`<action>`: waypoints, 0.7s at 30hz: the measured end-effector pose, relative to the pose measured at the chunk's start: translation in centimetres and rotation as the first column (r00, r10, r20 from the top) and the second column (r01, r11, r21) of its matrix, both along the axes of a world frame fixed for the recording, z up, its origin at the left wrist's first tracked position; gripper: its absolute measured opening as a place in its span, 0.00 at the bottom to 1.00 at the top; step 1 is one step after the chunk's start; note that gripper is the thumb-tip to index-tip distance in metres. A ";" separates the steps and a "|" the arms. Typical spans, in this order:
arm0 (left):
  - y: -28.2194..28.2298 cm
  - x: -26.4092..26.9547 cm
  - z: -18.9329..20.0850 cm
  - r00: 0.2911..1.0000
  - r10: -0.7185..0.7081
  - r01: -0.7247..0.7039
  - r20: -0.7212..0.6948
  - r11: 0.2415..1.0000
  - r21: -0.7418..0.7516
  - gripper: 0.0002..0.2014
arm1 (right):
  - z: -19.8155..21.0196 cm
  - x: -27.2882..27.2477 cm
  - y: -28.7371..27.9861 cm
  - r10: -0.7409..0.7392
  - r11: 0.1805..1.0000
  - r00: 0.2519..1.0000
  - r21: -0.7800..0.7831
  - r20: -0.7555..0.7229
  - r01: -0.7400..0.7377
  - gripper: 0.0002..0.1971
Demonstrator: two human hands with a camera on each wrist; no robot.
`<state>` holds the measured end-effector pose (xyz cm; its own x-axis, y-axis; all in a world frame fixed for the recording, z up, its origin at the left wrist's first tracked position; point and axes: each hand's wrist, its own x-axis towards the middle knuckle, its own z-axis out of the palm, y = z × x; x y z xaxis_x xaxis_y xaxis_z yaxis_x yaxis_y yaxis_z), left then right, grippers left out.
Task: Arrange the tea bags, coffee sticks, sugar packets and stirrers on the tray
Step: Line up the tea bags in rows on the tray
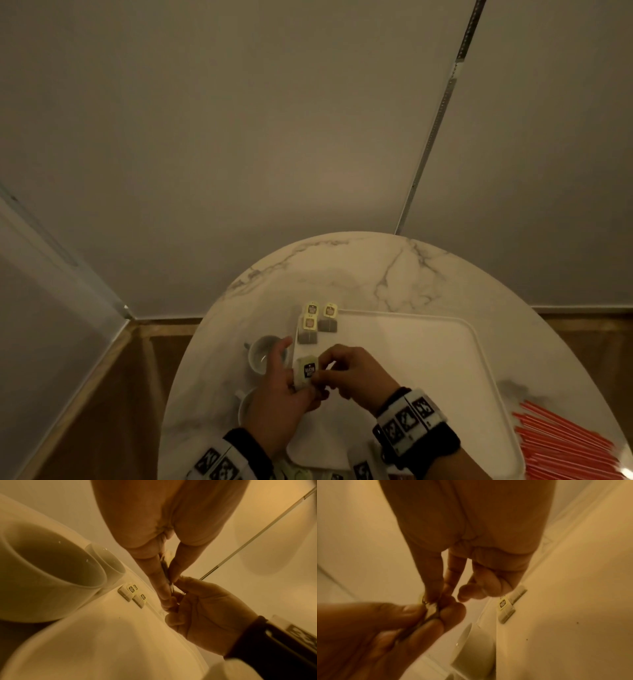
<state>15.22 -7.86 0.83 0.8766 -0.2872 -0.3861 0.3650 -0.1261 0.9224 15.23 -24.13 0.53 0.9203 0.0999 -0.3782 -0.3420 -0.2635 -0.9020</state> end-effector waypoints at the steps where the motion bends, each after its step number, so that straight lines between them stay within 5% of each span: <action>1: -0.1 -0.1 -0.1 1.000 0.001 -0.001 -0.016 1.000 0.001 0.38 | -0.3 0.2 -0.3 -0.068 0.996 0.998 0.048 -0.015 0.069 0.06; 4: 0.0 -0.2 -0.8 0.999 0.012 -0.009 -0.038 0.997 0.078 0.40 | -1.5 1.6 -1.5 -0.271 0.950 0.960 0.145 -0.064 0.277 0.06; 8: 0.6 -0.7 -0.4 0.993 -0.113 0.118 -0.034 0.969 0.217 0.30 | -3.8 4.6 -2.6 -0.392 0.920 0.918 -0.054 -0.063 0.389 0.04; 13: 1.3 -1.6 -0.6 0.958 -0.281 0.287 -0.061 0.921 0.264 0.22 | -5.9 7.4 -2.7 -0.404 0.901 0.911 -0.211 -0.088 0.379 0.03; 21: 1.9 -1.7 -0.9 0.940 -0.335 0.339 -0.061 0.901 0.273 0.18 | -6.8 9.0 -2.5 -0.361 0.847 0.931 -0.435 -0.051 0.305 0.10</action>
<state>13.50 -5.96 -0.11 0.7412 -0.4454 -0.5022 0.2664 -0.4914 0.8292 24.24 -26.61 -6.29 0.8120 -0.3947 -0.4300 -0.5790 -0.4513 -0.6791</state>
